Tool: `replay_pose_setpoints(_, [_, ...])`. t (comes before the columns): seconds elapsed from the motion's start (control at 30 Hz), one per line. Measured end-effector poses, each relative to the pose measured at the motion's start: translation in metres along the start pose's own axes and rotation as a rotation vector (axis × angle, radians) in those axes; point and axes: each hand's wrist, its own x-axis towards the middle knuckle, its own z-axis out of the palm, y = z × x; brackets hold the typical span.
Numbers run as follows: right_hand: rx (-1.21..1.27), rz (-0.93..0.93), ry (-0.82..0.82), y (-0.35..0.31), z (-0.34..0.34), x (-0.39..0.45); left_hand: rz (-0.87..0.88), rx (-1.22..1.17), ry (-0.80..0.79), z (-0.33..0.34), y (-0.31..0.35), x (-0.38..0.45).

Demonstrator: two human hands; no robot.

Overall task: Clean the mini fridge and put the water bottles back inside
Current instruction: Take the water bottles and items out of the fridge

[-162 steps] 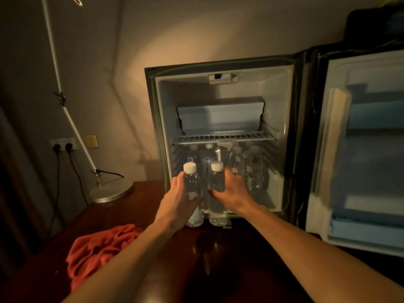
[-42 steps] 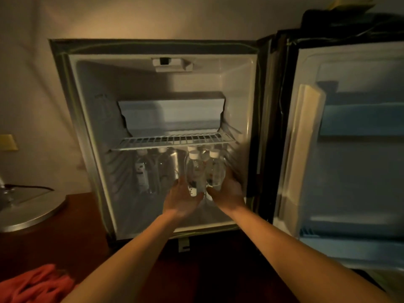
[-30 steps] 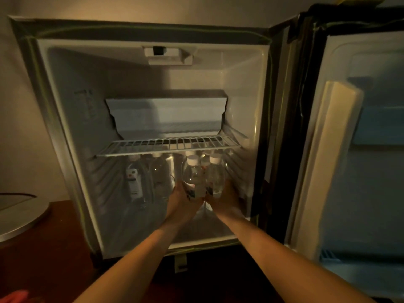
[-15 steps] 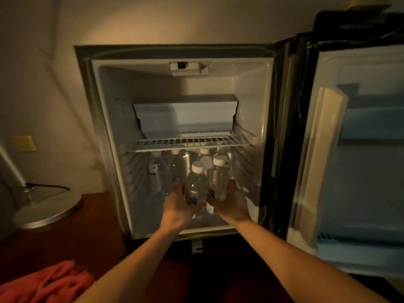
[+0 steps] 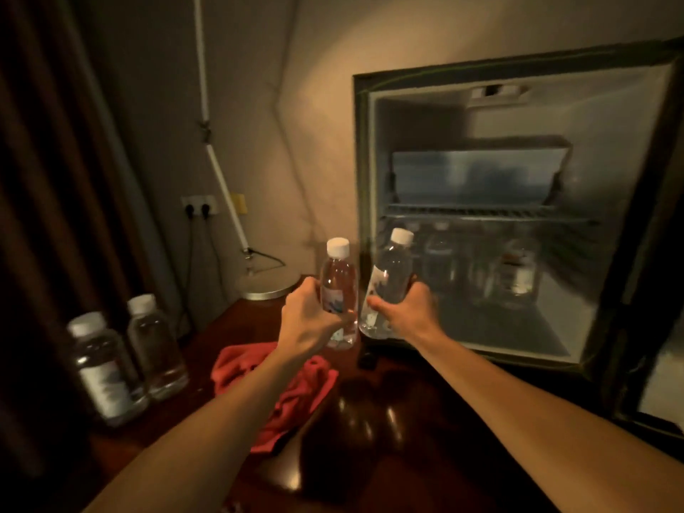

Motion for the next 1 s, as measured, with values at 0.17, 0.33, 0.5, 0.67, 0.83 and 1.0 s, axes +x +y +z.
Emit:
replay_pose_setpoints(0.17, [0.085, -0.151, -0.119, -0.039, 0.059, -0.02, -0.066, 0.068, 0.133, -0.058, -0.028, -0.009])
replay_pose_setpoints(0.33, [0.168, -0.225, -0.225, -0.067, 0.107, -0.021, -0.1, 0.113, 0.223, -0.1, -0.054, -0.007])
replay_pose_setpoints(0.5, [0.148, -0.231, -0.323, -0.081, 0.154, -0.004, -0.179, 0.253, 0.283, -0.12, -0.082, 0.011])
replay_pose_setpoints(0.67, [0.136, -0.226, -0.418, -0.076, 0.203, 0.018, -0.297, 0.251, 0.317, -0.113, -0.108, 0.032])
replay_pose_setpoints(0.83, [0.098, -0.201, -0.512, -0.059, 0.245, 0.035, -0.463, 0.232, 0.301, -0.091, -0.132, 0.048])
replay_pose_setpoints(1.0, [0.093, -0.222, -0.601, -0.046, 0.277, 0.038, -0.547, 0.225, 0.336, -0.082, -0.153, 0.055])
